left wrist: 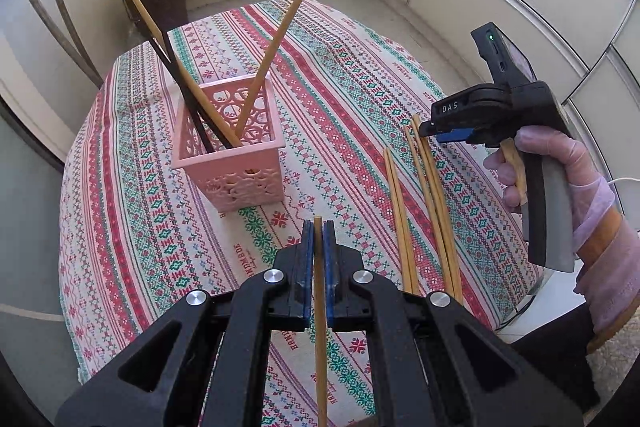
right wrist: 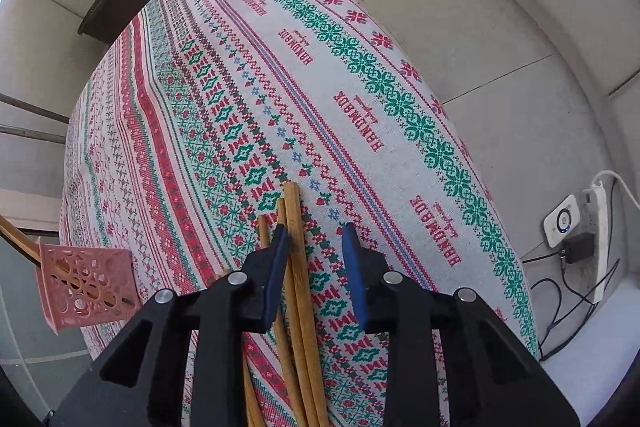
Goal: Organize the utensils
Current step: 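Close the left tool on a bamboo chopstick while the right tool grasps chopsticks, then lift both held chopsticks and carry them above the pink basket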
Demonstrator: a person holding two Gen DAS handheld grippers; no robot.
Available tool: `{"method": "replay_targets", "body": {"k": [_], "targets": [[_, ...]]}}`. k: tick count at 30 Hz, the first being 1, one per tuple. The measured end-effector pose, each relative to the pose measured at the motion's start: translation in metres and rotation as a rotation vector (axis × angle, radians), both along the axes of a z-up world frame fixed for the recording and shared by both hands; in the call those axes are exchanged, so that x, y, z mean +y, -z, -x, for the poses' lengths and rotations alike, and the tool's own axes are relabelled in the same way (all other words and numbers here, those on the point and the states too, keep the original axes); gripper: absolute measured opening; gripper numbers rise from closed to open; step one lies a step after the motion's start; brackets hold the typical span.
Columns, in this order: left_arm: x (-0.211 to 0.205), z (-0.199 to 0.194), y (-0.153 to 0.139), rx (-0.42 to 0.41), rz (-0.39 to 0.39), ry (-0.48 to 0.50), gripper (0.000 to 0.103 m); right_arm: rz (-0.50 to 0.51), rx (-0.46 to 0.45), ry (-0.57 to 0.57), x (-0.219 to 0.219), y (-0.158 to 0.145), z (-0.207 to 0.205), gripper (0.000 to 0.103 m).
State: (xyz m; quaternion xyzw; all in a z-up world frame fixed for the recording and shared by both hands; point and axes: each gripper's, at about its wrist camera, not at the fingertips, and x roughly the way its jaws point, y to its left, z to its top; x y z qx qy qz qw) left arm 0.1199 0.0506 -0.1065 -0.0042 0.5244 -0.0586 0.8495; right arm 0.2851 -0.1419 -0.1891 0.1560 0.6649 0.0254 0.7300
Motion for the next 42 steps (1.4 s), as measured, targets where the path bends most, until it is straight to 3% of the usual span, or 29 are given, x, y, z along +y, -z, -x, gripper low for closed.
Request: {"method": "replay_targets", "body": {"k": [5, 12, 15, 17, 21, 26, 32, 36, 42], "targets": [[0.004, 0.001, -0.001, -0.005, 0.002, -0.009, 0.004, 0.022, -0.007, -0.027, 0.003, 0.0, -0.001, 0.026], [-0.002, 0.001, -0.003, -0.006, -0.007, -0.007, 0.004, 0.212, -0.065, -0.143, 0.036, -0.001, 0.003, 0.027], [0.0, 0.001, -0.003, -0.012, -0.009, -0.011, 0.004, 0.243, -0.095, -0.152, 0.04, -0.002, 0.005, 0.025], [0.001, 0.001, -0.004, -0.018, -0.01, -0.014, 0.004, 0.202, -0.106, -0.13, 0.036, -0.002, 0.006, 0.008], [0.005, 0.002, -0.006, -0.028, -0.006, -0.02, 0.004, 0.137, -0.114, -0.072, 0.021, -0.004, 0.007, 0.007], [0.01, 0.009, -0.015, -0.07, 0.01, -0.022, 0.004, 0.092, -0.178, -0.009, 0.001, -0.028, 0.013, 0.007], [0.016, 0.036, -0.048, -0.198, 0.06, -0.009, 0.004, -0.034, -0.294, 0.032, -0.02, -0.092, 0.045, 0.007], [0.018, 0.066, -0.069, -0.285, 0.082, 0.0, 0.004, -0.081, -0.43, -0.003, -0.019, -0.144, 0.073, 0.007], [0.026, 0.09, -0.109, -0.394, 0.11, -0.054, 0.004, -0.182, -0.537, 0.021, -0.027, -0.182, 0.095, 0.007]]}}
